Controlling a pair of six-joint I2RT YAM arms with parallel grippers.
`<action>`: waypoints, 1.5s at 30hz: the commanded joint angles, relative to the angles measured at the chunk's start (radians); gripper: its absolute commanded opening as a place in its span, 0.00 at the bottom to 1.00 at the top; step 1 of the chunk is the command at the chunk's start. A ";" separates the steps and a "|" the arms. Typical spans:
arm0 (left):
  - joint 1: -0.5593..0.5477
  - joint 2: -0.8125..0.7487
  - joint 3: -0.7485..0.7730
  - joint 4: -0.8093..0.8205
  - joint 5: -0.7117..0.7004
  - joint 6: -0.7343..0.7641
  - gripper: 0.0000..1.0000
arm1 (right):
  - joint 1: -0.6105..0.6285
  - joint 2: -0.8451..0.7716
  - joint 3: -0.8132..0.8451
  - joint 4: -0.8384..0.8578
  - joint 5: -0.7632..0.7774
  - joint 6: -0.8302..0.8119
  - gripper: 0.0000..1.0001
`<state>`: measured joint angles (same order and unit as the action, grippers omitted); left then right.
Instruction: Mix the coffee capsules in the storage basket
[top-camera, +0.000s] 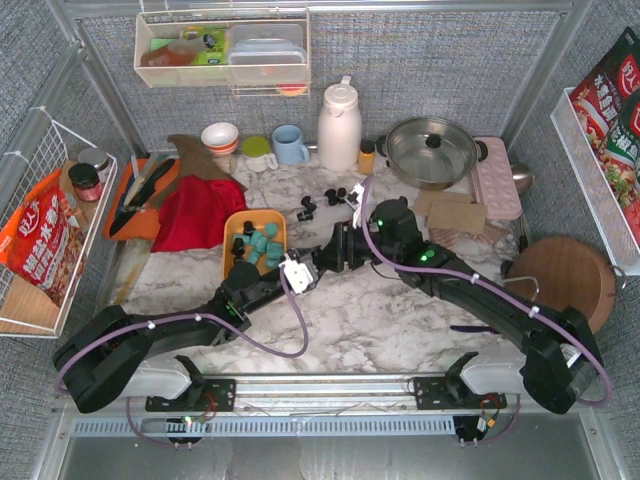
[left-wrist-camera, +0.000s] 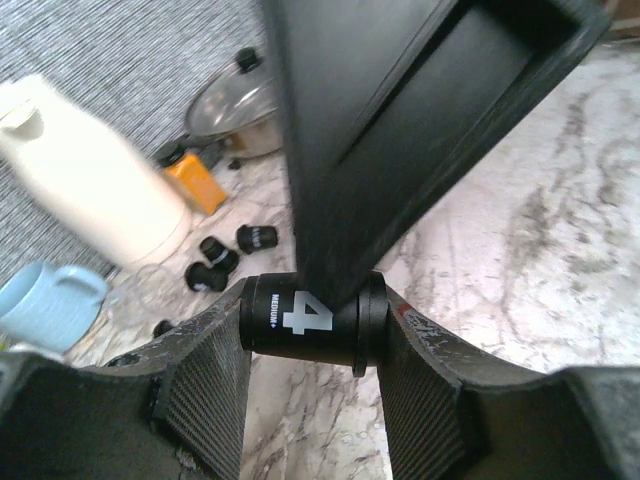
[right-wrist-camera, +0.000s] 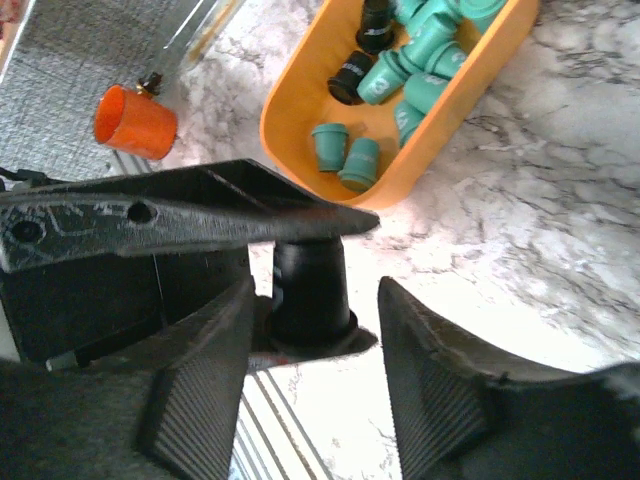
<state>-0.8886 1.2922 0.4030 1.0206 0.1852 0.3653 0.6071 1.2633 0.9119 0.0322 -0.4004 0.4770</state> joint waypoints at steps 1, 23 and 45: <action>0.000 -0.002 0.025 0.022 -0.221 -0.103 0.33 | -0.047 -0.044 0.028 -0.106 0.208 -0.085 0.63; 0.329 0.256 0.356 -0.745 -0.593 -1.132 0.75 | -0.168 0.510 0.333 -0.284 0.933 0.221 0.66; 0.339 0.178 0.463 -0.864 -0.654 -1.043 0.99 | -0.147 0.918 0.729 -0.522 1.203 0.649 0.54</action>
<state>-0.5522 1.4776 0.8619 0.1696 -0.4572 -0.7036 0.4629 2.1555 1.6012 -0.4686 0.7441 1.1118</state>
